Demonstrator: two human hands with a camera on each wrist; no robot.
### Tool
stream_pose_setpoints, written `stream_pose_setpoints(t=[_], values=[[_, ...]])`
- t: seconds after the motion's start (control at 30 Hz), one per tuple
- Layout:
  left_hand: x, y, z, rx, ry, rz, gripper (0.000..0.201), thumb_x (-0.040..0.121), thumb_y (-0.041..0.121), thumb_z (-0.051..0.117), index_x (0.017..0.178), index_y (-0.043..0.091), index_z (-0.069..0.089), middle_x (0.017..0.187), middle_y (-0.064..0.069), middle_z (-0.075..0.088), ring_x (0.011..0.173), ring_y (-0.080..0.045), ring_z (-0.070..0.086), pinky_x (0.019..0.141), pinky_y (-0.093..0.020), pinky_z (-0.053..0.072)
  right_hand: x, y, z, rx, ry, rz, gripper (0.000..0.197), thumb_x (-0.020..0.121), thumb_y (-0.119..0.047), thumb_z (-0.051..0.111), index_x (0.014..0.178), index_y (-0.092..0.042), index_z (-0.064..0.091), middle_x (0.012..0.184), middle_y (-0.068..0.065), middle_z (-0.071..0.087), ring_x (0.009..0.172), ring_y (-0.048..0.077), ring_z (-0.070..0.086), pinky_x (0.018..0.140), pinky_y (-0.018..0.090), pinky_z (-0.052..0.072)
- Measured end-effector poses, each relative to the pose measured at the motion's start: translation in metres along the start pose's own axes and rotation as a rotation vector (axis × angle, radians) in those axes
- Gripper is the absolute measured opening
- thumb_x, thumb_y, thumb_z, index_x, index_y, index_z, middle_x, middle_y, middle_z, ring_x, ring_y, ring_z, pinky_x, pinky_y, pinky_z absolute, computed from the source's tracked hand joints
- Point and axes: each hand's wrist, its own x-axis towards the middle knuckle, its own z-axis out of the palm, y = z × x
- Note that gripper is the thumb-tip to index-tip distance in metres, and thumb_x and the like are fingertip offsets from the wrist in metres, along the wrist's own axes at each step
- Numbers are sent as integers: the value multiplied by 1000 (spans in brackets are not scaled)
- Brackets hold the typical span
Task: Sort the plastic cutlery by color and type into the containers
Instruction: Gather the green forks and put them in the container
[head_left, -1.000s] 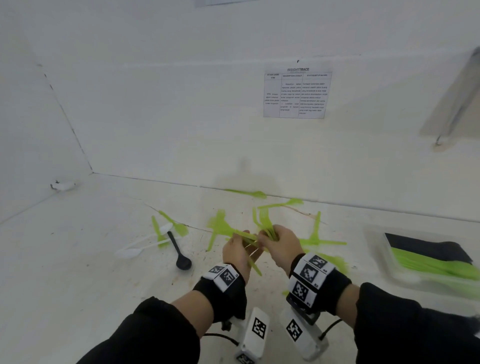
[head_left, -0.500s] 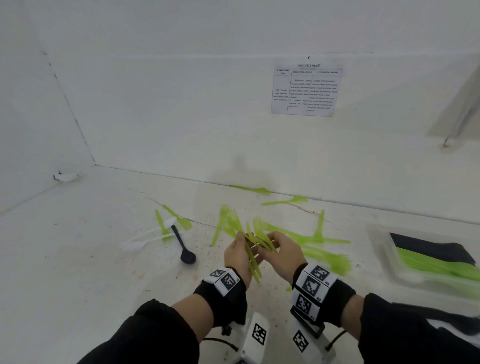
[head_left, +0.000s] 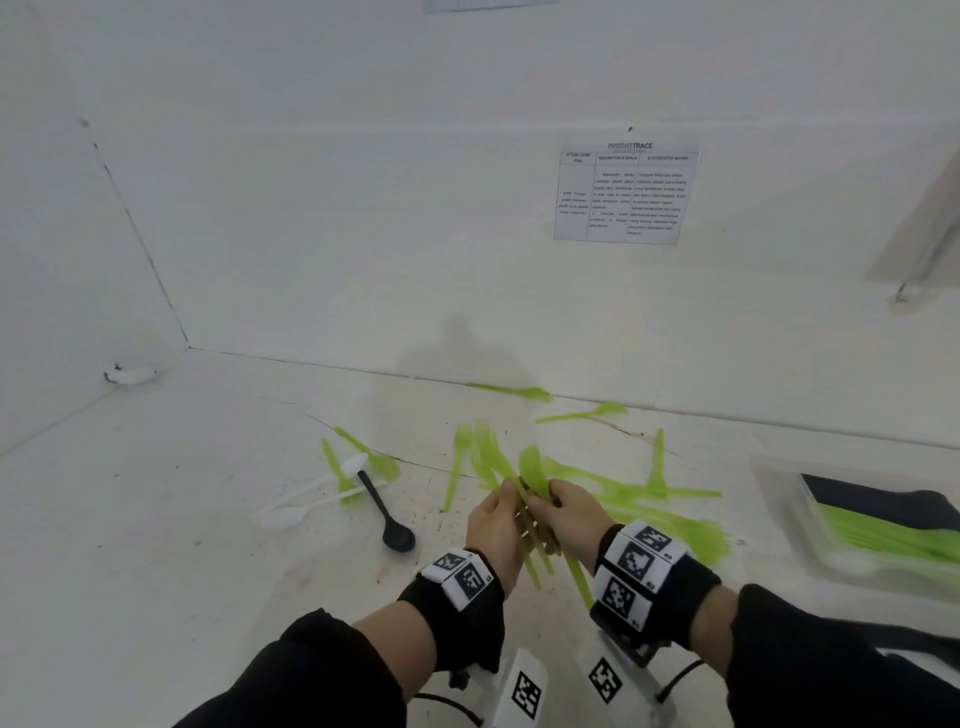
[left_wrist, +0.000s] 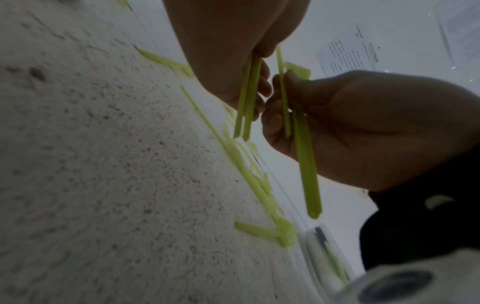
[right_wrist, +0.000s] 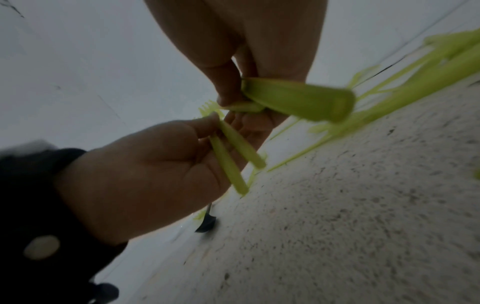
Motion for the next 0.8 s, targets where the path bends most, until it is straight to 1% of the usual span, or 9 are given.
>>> stream_pose_setpoints(t=[0.17,0.27,0.37,0.43,0.5,0.57,0.63,0.7,0.8], values=[[3,-4,-2,-59,-37,-90,45,103,35,23,107,7,58,95,-10,65,80,-19,62,58,-27,50,-2,4,13,-188,73,-23,18,96,-18,45,78,-17,45,72,-1,50,70,22,51,65,32,44],[4,-3,-4,-103,-33,-129,45,103,35,23,116,6,56,99,-6,65,85,-14,62,60,-22,49,-5,0,17,-244,54,-21,22,97,-14,42,116,-7,50,105,8,61,100,26,56,88,33,44],[5,0,-8,-88,-37,-138,43,104,26,27,127,0,50,115,-10,61,99,-17,59,83,-26,48,-3,1,21,-198,57,19,43,99,-16,38,140,-6,33,135,11,50,123,27,48,99,30,39],[8,-2,-11,-74,-75,-138,43,104,25,27,134,-1,46,130,-12,55,115,-21,53,98,-31,41,-3,0,26,-168,77,26,42,99,-18,37,139,-6,34,134,11,51,121,27,50,95,30,41],[8,1,-14,-47,-97,-137,42,104,25,27,132,1,47,125,-11,58,110,-18,56,91,-30,45,-2,0,28,-166,89,14,41,99,-18,36,138,-7,36,130,10,53,117,26,52,94,31,43],[11,2,-18,-28,-106,-113,41,104,26,26,126,3,52,112,-8,63,98,-16,60,80,-29,50,0,0,25,-141,118,-7,30,99,-17,34,124,-4,45,107,7,58,97,24,55,77,30,44],[14,5,-23,-21,-78,-89,41,104,26,24,122,5,54,111,-7,65,102,-19,60,83,-31,50,2,-3,19,-80,164,-28,17,100,-15,33,104,-5,46,82,1,51,75,18,50,64,28,37],[16,8,-28,-21,-58,-84,40,104,28,24,119,7,55,110,-6,65,104,-21,60,84,-31,50,4,-5,15,-65,155,-37,12,100,-15,32,98,-9,43,75,-3,46,67,12,44,65,28,34],[14,8,-25,-12,-99,-98,43,104,30,24,111,5,59,104,-8,67,96,-18,62,78,-30,51,3,-6,21,-103,47,-21,14,100,-14,33,102,-9,46,91,2,54,82,17,50,75,29,38]])
